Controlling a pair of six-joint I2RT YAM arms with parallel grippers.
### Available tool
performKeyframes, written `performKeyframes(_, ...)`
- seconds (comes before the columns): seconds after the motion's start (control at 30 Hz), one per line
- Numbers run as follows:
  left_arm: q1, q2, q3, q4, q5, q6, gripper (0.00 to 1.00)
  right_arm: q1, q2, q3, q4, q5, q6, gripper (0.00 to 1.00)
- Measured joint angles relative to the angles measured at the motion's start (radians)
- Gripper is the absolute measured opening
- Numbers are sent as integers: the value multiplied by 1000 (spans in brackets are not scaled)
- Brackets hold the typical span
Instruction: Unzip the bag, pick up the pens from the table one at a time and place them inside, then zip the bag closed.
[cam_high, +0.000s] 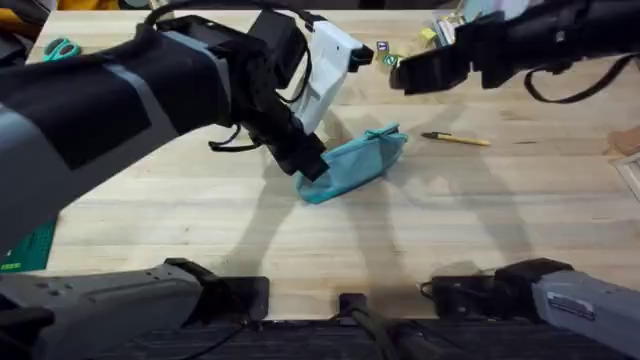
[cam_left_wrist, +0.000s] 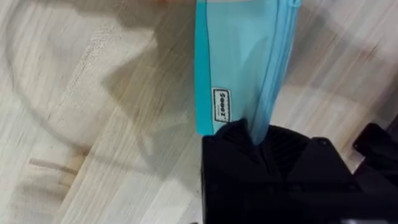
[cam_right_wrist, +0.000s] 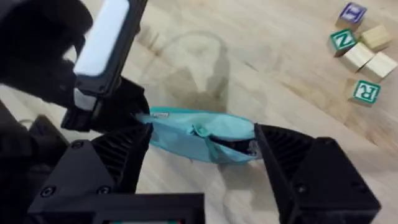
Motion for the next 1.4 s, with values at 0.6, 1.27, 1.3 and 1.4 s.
performKeyframes(0.6,0,0,0,0,0,0,43,179,101,6,-93,277,-270,996)
performKeyframes(1.27,0,0,0,0,0,0,42,185,238,12,-86,249,-307,996)
performKeyframes(1.3,0,0,0,0,0,0,42,185,250,12,-85,239,-315,997)
performKeyframes(1.4,0,0,0,0,0,0,42,185,281,12,-85,194,-357,996)
